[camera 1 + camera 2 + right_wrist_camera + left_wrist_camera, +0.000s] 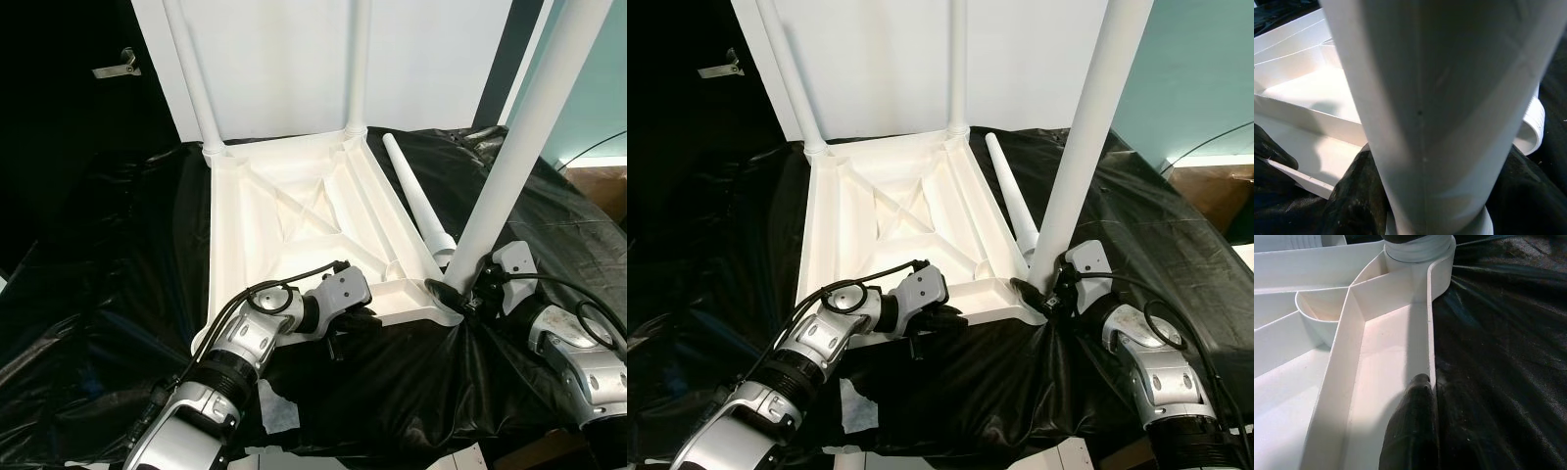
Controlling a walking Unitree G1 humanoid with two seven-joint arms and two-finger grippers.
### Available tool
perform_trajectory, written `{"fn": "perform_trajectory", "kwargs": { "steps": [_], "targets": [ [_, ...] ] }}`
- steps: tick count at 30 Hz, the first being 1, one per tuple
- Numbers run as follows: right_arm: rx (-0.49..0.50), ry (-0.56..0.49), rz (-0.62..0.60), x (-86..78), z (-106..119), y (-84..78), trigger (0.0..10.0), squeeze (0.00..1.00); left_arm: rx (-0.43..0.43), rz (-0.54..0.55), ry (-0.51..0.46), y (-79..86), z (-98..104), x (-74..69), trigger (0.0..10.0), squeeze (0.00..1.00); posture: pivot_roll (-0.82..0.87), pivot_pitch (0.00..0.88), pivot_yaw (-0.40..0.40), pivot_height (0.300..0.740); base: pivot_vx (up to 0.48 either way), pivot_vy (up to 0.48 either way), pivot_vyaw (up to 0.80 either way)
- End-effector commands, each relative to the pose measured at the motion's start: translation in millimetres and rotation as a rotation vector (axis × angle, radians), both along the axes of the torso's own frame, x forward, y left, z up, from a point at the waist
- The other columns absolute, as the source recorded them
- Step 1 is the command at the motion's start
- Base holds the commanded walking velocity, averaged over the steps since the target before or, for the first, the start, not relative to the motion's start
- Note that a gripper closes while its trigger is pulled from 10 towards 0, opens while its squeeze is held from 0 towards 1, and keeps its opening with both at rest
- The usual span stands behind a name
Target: Building children table
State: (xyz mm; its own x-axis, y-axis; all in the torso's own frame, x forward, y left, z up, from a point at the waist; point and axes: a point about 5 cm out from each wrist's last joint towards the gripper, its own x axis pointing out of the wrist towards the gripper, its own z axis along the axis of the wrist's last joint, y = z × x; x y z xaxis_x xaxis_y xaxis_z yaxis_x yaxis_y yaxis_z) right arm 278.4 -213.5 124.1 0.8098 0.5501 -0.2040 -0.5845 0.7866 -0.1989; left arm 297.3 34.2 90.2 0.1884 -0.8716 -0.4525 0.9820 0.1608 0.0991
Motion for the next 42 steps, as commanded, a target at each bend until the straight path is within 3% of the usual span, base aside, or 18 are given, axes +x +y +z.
{"fn": "perform_trajectory", "kwargs": {
  "steps": [1, 3, 10, 12, 13, 14, 18, 22, 30, 31, 32, 33, 34, 35, 36, 37, 41, 42],
  "targets": [
    [-0.025, 0.042, 0.037, -3.1, -11.5, 9.7, 0.0, 0.0, 0.099, 0.072, 0.251, 13.1, -60.6, -29.6, 10.0, 0.0, -0.1, 0.004, -0.021, 0.74, 0.0, 0.0, 0.0],
    [-0.011, 0.035, 0.021, -3.0, -12.1, 11.3, 0.0, 0.0, 0.097, 0.071, 0.249, 12.2, -60.1, -29.0, 10.0, 0.0, -0.11, 0.003, -0.02, 0.74, 0.0, 0.0, 0.0],
    [0.124, -0.039, -0.218, 2.3, -15.3, 22.2, 0.0, 0.0, 0.093, 0.07, 0.239, 10.0, -57.8, -26.3, 10.0, 0.0, -0.11, 0.002, -0.017, 0.74, 0.0, 0.0, 0.0],
    [0.18, -0.085, -0.36, 2.1, -16.9, 24.2, 0.0, 0.0, 0.095, 0.067, 0.238, 10.1, -57.8, -26.4, 10.0, 0.0, -0.11, 0.007, -0.011, 0.74, 0.0, 0.0, 0.0],
    [0.18, -0.085, -0.36, 2.1, -16.9, 24.2, 0.0, 0.0, 0.095, 0.067, 0.238, 10.1, -57.8, -26.4, 10.0, 0.0, -0.11, 0.007, -0.011, 0.74, 0.0, 0.0, 0.0],
    [0.218, -0.12, -0.471, 0.3, -18.3, 25.4, 0.0, 0.0, 0.096, 0.064, 0.239, 10.1, -57.9, -26.6, 10.0, 0.0, -0.11, 0.008, -0.008, 0.74, 0.0, 0.0, 0.0],
    [0.226, -0.128, -0.497, -0.3, -18.6, 25.8, 0.0, 0.0, 0.096, 0.064, 0.239, 10.1, -57.9, -26.7, 10.0, 0.0, -0.11, 0.008, -0.008, 0.74, 0.0, 0.0, 0.0],
    [0.379, -0.137, -0.653, 0.6, -19.7, 52.5, 0.0, 0.0, 0.101, 0.055, 0.243, 9.7, -59.4, -27.8, 10.0, 0.0, -0.1, 0.011, 0.0, 0.74, 0.0, 0.0, 0.0],
    [0.347, -0.165, -0.68, 7.8, -17.3, 62.8, 0.0, 0.0, 0.101, 0.062, 0.239, 12.1, -58.7, -26.6, 10.0, 0.0, -0.09, 0.008, -0.003, 0.74, 0.0, 0.0, 0.0],
    [0.324, -0.168, -0.664, 8.9, -17.3, 63.7, 4.7, 0.0, 0.101, 0.065, 0.24, 13.1, -59.3, -27.1, 10.0, 0.0, -0.09, 0.006, -0.003, 0.74, 0.0, 0.0, 0.0],
    [0.324, -0.168, -0.664, 8.9, -17.3, 63.7, 4.7, 0.0, 0.101, 0.065, 0.24, 13.1, -59.3, -27.1, 10.0, 0.0, -0.09, 0.006, -0.003, 0.74, 0.0, 0.0, 0.0],
    [0.31, -0.163, -0.62, 9.1, -17.6, 66.4, 10.0, 0.0, 0.101, 0.067, 0.241, 13.7, -59.7, -27.4, 10.0, 0.0, -0.09, 0.006, -0.003, 0.74, 0.0, 0.0, 0.0],
    [0.283, -0.169, -0.582, 8.6, -17.3, 69.1, 10.0, 0.0, 0.102, 0.068, 0.242, 14.1, -60.0, -27.6, 10.0, 0.0, -0.09, 0.007, -0.003, 0.74, 0.0, 0.0, 0.0],
    [0.277, -0.167, -0.539, 7.6, -17.1, 71.9, 10.0, 0.13, 0.102, 0.069, 0.242, 14.3, -60.1, -27.6, 10.0, 0.0, -0.09, 0.007, -0.004, 0.74, 0.0, 0.0, 0.0],
    [0.277, -0.167, -0.539, 7.6, -17.1, 71.9, 10.0, 0.13, 0.102, 0.069, 0.242, 14.3, -60.1, -27.6, 10.0, 0.0, -0.09, 0.007, -0.004, 0.74, 0.0, 0.0, 0.0],
    [0.279, -0.162, -0.503, 6.6, -16.9, 73.6, 10.0, 1.0, 0.102, 0.069, 0.242, 14.4, -60.1, -27.6, 10.0, 0.0, -0.09, 0.007, -0.004, 0.74, 0.0, 0.0, 0.0],
    [0.238, -0.161, -0.409, 5.4, -16.1, 74.2, 10.0, 1.0, 0.102, 0.069, 0.24, 13.9, -59.8, -26.9, 10.0, 0.0, -0.1, 0.005, -0.002, 0.74, 0.0, 0.0, 0.0],
    [0.212, -0.162, -0.362, 5.2, -15.6, 71.7, 10.0, 0.28, 0.101, 0.066, 0.239, 13.0, -59.3, -26.5, 10.0, 0.0, -0.1, 0.004, 0.0, 0.74, 0.0, 0.0, 0.0]
  ]
}}
